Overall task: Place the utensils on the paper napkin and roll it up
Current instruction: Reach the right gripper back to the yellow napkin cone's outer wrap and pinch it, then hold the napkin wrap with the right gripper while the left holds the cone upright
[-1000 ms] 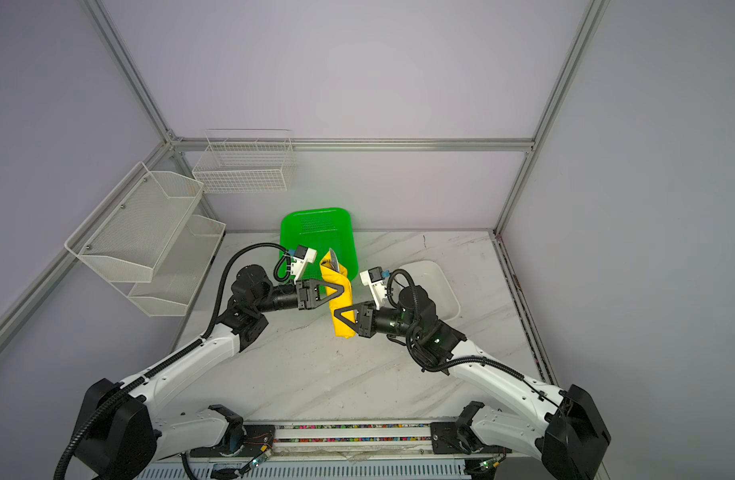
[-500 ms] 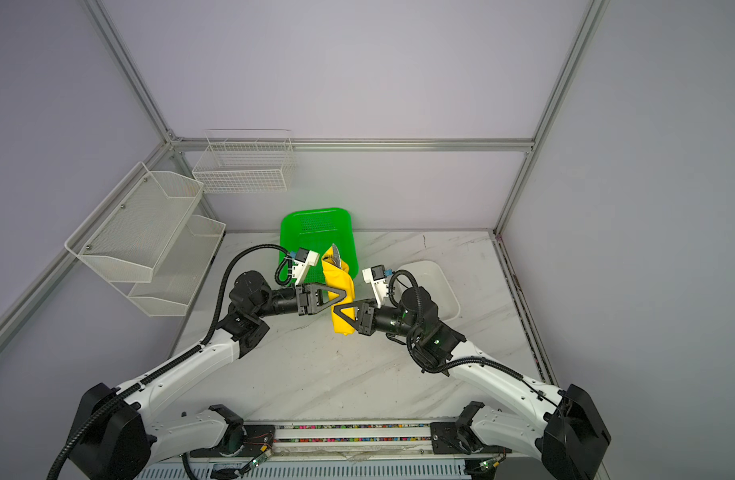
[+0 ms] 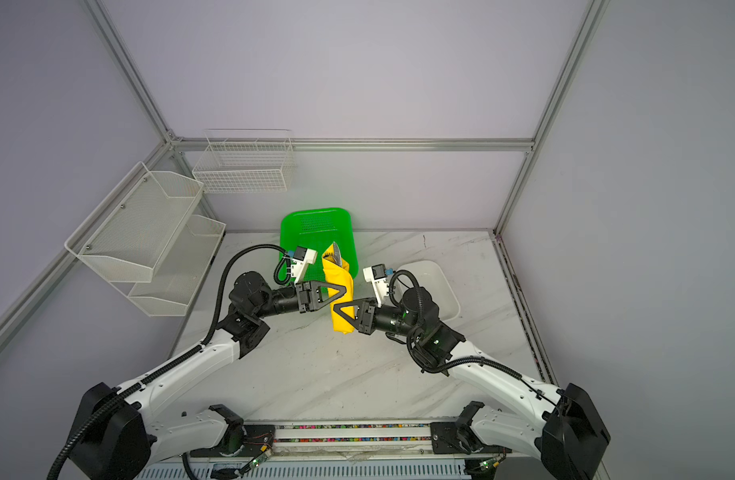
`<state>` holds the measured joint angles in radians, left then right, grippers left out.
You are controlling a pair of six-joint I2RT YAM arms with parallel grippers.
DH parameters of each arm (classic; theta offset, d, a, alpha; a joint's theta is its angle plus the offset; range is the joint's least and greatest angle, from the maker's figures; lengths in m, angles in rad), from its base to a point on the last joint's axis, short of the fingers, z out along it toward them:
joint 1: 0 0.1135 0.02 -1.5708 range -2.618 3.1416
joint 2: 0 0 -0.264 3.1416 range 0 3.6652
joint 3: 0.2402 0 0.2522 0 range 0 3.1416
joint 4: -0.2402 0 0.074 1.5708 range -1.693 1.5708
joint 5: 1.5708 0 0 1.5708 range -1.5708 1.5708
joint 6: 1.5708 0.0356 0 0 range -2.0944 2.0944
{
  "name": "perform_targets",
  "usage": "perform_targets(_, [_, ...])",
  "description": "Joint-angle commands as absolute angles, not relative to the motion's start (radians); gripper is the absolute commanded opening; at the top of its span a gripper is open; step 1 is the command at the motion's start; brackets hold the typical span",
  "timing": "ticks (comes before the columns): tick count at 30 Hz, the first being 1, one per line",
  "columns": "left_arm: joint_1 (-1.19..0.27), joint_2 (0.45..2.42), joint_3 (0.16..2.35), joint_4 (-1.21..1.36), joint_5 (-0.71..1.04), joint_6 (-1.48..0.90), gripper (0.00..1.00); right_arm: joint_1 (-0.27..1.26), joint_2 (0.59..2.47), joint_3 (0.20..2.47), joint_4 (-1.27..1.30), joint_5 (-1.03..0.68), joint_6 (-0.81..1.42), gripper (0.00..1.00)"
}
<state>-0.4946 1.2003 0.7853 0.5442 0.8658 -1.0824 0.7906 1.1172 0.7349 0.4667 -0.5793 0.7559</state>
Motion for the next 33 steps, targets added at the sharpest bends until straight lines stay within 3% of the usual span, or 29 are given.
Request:
perform_targets(1, [-0.499,1.197,0.756,0.575,0.871,-1.076,0.43,0.792,1.107,0.737,0.538,-0.585,0.76,0.14])
perform_targets(2, [-0.499,1.199,0.762,0.553,0.874,-1.067,0.56,0.791,1.105,0.737,0.537,-0.587,0.759,0.14])
perform_targets(5, [-0.499,1.205,0.771,0.526,0.878,-1.052,0.7,0.792,1.108,0.742,0.538,-0.599,0.753,0.14])
perform_targets(11, [-0.499,1.244,0.82,0.556,0.96,-1.063,0.75,0.792,1.115,0.754,0.554,-0.648,0.741,0.14])
perform_targets(17, [-0.5,1.266,0.859,0.63,1.016,-1.105,0.66,0.791,1.119,0.756,0.583,-0.665,0.741,0.14])
perform_targets(22, [-0.499,1.266,0.844,0.716,1.022,-1.154,0.42,0.791,1.122,0.756,0.588,-0.663,0.74,0.14])
perform_targets(25, [-0.497,1.256,0.829,0.708,1.003,-1.143,0.33,0.791,1.112,0.747,0.586,-0.649,0.74,0.14])
perform_targets(33, [-0.491,1.23,0.834,0.621,0.981,-1.09,0.23,0.79,1.088,0.734,0.569,-0.626,0.744,0.14])
